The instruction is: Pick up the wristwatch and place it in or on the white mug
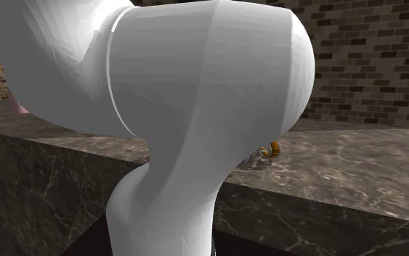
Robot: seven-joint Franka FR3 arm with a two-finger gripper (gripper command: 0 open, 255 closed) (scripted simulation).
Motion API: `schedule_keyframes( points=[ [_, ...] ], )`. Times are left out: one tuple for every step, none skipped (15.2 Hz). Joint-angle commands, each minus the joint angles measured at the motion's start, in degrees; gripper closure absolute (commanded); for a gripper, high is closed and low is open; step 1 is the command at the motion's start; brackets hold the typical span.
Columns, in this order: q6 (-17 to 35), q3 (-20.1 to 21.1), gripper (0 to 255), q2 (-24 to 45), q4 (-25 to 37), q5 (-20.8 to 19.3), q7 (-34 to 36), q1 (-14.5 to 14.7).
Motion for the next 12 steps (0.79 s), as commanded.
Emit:
schedule_keyframes(
  points=[
    [0.00, 0.00, 0, 0.00, 0.00, 0.00, 0.00, 0.00],
    [1.34, -0.81, 0, -0.66, -2.09, -0.30, -1.06, -0.05],
    [2.70, -1.64, 0, -1.25, -4.12, -0.63, -2.11, -0.11],
    [4.06, -2.48, 0, -1.78, -6.09, -0.99, -3.16, -0.20],
    [5.43, -3.34, 0, -2.23, -8.01, -1.38, -4.21, -0.31],
    [6.83, -4.21, 0, -2.62, -9.87, -1.79, -5.27, -0.46],
    [8.24, -5.09, 0, -2.92, -11.67, -2.23, -6.34, -0.63],
    [9.67, -5.98, 0, -3.15, -13.41, -2.69, -7.41, -0.84],
    [11.14, -6.90, 0, -3.28, -15.10, -3.18, -8.49, -1.07],
    [12.63, -7.84, 0, -3.33, -16.73, -3.69, -9.58, -1.33],
    [14.16, -8.80, 0, -3.28, -18.29, -4.24, -10.66, -1.60],
    [15.72, -9.78, 0, -3.13, -19.80, -4.81, -11.76, -1.91]
  ],
)
